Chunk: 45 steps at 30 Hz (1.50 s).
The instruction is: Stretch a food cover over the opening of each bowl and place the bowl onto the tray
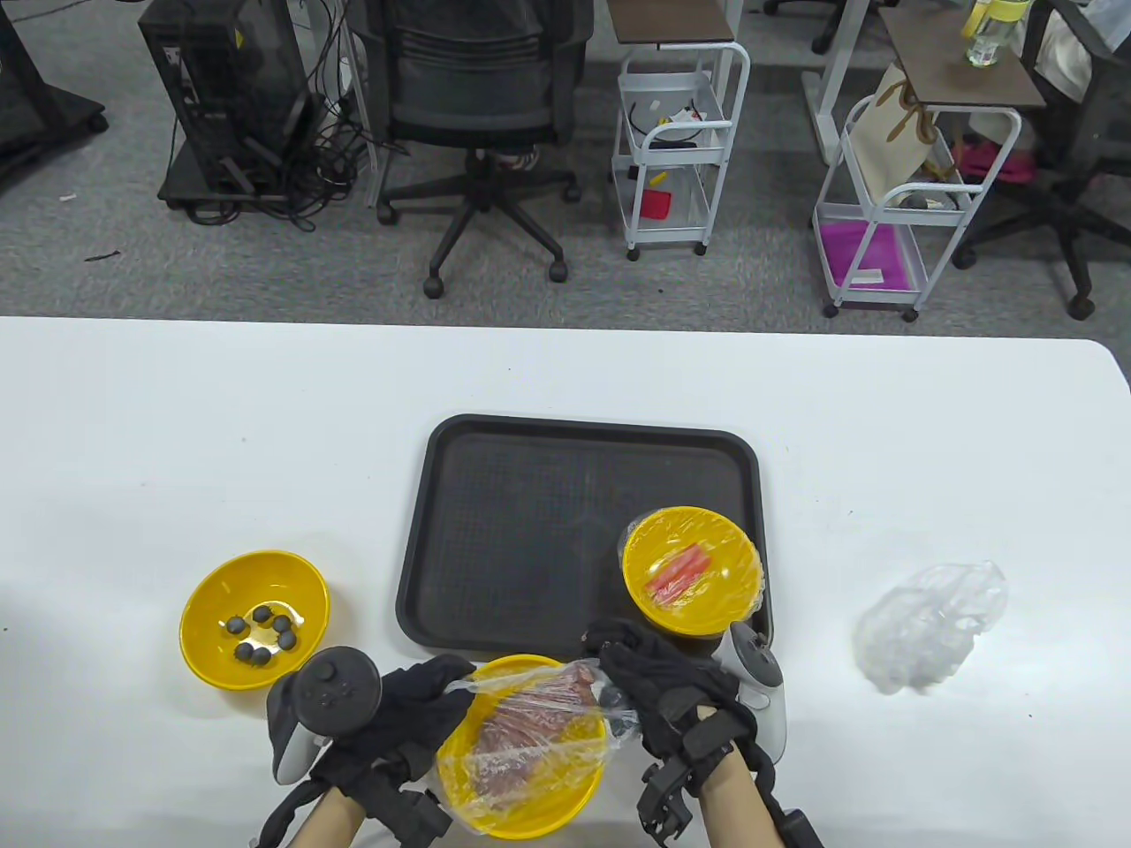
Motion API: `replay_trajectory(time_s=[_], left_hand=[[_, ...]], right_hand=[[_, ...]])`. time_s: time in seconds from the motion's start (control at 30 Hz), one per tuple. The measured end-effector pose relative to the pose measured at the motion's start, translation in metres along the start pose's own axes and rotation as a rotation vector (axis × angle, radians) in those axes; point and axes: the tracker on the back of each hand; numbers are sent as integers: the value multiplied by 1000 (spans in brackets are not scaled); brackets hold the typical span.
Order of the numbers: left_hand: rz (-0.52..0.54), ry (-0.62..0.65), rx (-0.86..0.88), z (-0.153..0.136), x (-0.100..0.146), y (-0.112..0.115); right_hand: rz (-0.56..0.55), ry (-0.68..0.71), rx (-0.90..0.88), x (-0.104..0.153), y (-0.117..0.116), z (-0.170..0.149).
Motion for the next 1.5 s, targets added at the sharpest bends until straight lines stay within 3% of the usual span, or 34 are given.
replay_trajectory(time_s=[0.17, 0.23, 0.33, 0.53, 0.73, 0.8, 0.97, 1.1, 1.2, 1.27, 1.37, 1.4, 1.47, 1.5], left_hand=[[40, -57, -1, 1, 2, -2], [108, -82, -76, 5, 6, -4], [138, -127, 1, 2, 7, -5], [121, -91, 23, 1, 7, -5], [122, -102, 21, 2, 7, -4], [130, -109, -16, 4, 8, -3], [150, -128, -42, 6, 10, -3], [205, -177, -92, 10, 14, -5], [241, -209, -123, 10, 16, -7], [278, -207, -167, 12, 17, -10], [296, -201, -220, 13, 18, -13], [295, -211, -194, 13, 19, -13], [301, -200, -223, 13, 18, -14], [316, -204, -226, 14, 18, -13]], right_hand=[[-137, 150, 269, 6, -11, 12], [-147, 166, 279, 9, -14, 13], [-115, 139, 229, 9, -15, 9], [-215, 81, 293, 5, -21, -3], [-19, 29, 174, -5, -15, -8], [-24, 78, 245, -2, -15, 0], [-171, 265, 607, 16, -25, 21], [-226, 328, 640, 23, -31, 24], [-83, 331, 554, 20, -35, 21], [85, 235, 466, 15, -36, 16], [235, 197, 363, 11, -37, 14], [331, 186, 321, 11, -36, 11], [375, 150, 266, 10, -35, 7], [334, 138, 257, 9, -36, 5]])
Point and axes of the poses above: the tracker on the back of each hand, its own z axis roughly to the thumb side, its own x axis roughly from the fingertips to the wrist, y = z × x, and after that the axes turned 4 degrees about -x, right-handed
